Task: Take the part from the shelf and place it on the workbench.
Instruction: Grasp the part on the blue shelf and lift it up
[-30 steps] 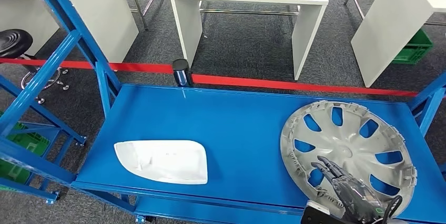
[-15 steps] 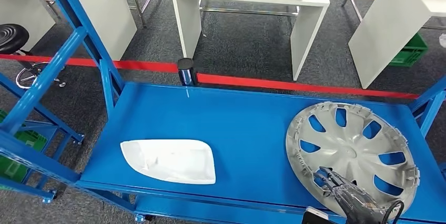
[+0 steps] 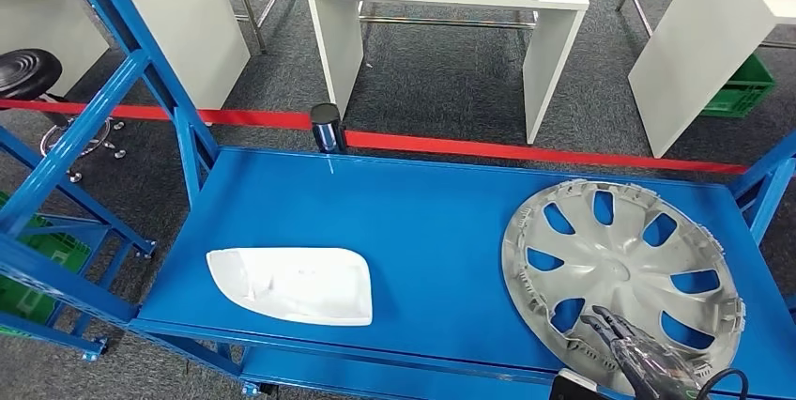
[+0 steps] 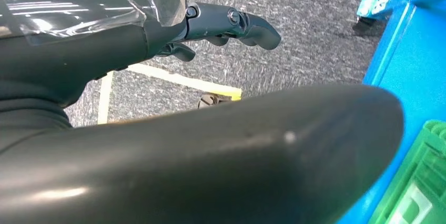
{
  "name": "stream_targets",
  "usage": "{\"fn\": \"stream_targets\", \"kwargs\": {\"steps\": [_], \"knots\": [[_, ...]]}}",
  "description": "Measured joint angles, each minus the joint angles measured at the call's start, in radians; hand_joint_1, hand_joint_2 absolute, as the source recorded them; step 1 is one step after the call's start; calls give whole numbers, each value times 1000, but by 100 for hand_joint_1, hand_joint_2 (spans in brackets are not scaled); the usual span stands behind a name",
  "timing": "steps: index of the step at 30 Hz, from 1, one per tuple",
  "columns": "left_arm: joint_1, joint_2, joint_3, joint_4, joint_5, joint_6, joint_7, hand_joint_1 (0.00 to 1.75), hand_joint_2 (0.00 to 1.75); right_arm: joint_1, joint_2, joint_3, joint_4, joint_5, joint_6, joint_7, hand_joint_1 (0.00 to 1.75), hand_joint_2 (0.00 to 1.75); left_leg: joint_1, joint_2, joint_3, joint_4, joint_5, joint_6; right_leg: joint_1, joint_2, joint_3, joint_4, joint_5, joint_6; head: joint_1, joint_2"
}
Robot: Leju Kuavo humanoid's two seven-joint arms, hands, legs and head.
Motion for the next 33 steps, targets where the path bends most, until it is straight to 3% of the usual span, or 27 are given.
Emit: {"fn": "stream_targets", "kwargs": {"steps": [2,4,5,6,8,9,11,13,15,18,19,20,21,23,25,28,30,33], "knots": [[0,0,1,0,0,0,0,0,0,0,0,0,3,0,-1,0,0,175,6,0,-60,131,-69,-11,1,-1,-2,0,1,-3,-2,0],[0,0,1,0,0,0,0,0,0,0,0,0,7,0,-1,0,0,175,10,0,-107,228,-99,-14,2,-1,-4,0,1,-3,-2,0],[0,0,2,0,0,0,0,0,0,0,0,1,9,1,-1,0,0,175,10,0,-105,222,-84,-13,3,-1,-4,0,1,-3,-2,0],[0,0,2,0,-1,0,0,0,0,0,0,1,10,2,-1,0,0,175,10,0,-84,175,-53,-9,4,0,-3,0,1,-3,-2,0],[0,2,3,-1,-1,-2,0,0,0,-4,0,1,14,8,-1,1,0,175,5,1,-15,29,15,5,7,1,-1,0,1,-3,-2,0],[0,3,3,-2,-1,-2,-1,0,0,-7,1,1,17,12,-1,1,0,175,1,2,10,-25,34,12,8,2,-2,0,1,-1,-2,0],[-1,5,4,-4,-2,-2,-3,0,0,-15,3,3,26,22,0,1,0,175,-6,3,25,-63,41,20,9,1,-4,-2,3,6,-2,0],[-1,4,4,-4,-5,-2,-5,0,0,-22,5,5,36,39,7,1,84,175,-6,3,28,-76,50,26,8,0,-4,-6,5,15,-2,0],[-2,5,6,-4,-11,2,-9,0,0,-29,4,7,48,61,23,1,171,175,-1,5,36,-98,64,37,9,-1,-23,34,-19,16,0,0],[-3,6,7,3,-23,10,-19,0,0,-41,1,20,77,104,44,8,175,175,-3,5,35,-106,72,44,9,-1,-111,220,-100,6,2,0],[-3,7,8,6,-25,12,-21,0,0,-47,0,26,86,121,46,12,175,175,-4,5,34,-106,72,44,9,-1,-131,264,-113,9,2,0],[-4,8,8,9,-27,14,-22,0,0,-54,0,33,94,142,48,15,175,175,-4,5,34,-105,72,44,8,-2,-132,269,-110,17,2,0],[-4,8,9,12,-27,15,-24,0,0,-63,0,40,102,165,50,18,174,175,-3,5,34,-103,72,43,7,-2,-113,234,-92,27,2,0],[-5,9,9,16,-27,16,-27,0,0,-81,1,57,117,213,57,21,173,175,-4,2,32,-91,66,35,2,-2,-40,93,-39,44,3,0],[-5,9,10,18,-27,15,-31,0,0,-99,4,72,129,247,65,22,173,175,-8,1,27,-76,58,24,1,0,3,5,-12,38,3,0],[-6,9,12,20,-27,12,-38,0,0,-116,8,88,139,273,75,16,173,175,-6,0,25,-69,52,14,4,1,7,-4,-9,14,2,0],[-6,10,15,20,-27,10,-41,0,0,-122,9,94,142,281,80,11,174,175,-2,0,12,-34,26,4,0,1,12,-6,-6,5,-1,0],[-7,10,19,22,-27,9,-44,0,0,-127,10,101,146,286,84,8,175,175,7,1,-71,148,-69,-12,-1,-2,13,-6,-5,0,-6,0]]}}
